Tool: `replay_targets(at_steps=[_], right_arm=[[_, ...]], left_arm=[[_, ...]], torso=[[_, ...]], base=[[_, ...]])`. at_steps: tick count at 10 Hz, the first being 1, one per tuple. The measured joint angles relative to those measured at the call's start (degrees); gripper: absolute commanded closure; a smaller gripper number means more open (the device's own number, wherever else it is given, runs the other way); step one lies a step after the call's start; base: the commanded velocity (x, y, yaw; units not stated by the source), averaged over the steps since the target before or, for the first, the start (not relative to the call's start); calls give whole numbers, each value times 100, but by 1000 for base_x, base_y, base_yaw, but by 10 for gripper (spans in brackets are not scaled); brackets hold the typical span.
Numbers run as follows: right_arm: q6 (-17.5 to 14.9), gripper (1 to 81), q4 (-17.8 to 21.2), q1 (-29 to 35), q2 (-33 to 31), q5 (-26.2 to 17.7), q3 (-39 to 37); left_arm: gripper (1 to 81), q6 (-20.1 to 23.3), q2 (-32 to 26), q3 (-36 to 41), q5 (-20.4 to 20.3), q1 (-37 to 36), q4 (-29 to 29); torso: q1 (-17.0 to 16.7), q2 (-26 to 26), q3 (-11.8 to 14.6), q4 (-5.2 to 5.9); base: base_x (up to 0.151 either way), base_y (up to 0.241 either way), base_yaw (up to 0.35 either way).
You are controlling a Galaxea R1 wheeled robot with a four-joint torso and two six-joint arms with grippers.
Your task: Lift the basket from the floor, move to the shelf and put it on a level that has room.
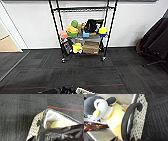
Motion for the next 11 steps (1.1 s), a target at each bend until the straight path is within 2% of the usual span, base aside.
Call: replay_targets(at_steps=[5,8,9,10,11], right_arm=[[0,10,138,187,323,-130,-238],[-1,10,190,184,394,-171,-449],[0,10,265,184,424,-173,-463],[-72,811,273,190,422,-184,-466],[18,811,317,206,389,-260,-534]], left_arm=[[10,0,61,-329,-54,273,12],[10,0,184,-336,-63,339,312],[811,-74,254,-334,-66,339,367],[811,108,236,-362,-66,366,601],[811,85,177,-373,-118,372,640]], torso=[[0,0,-2,0],[0,0,-2,0],[0,0,-2,0],[0,0,-2,0],[0,0,-2,0]], base=[[0,0,0],[0,0,0],[0,0,0],[0,0,0],[0,0,0]])
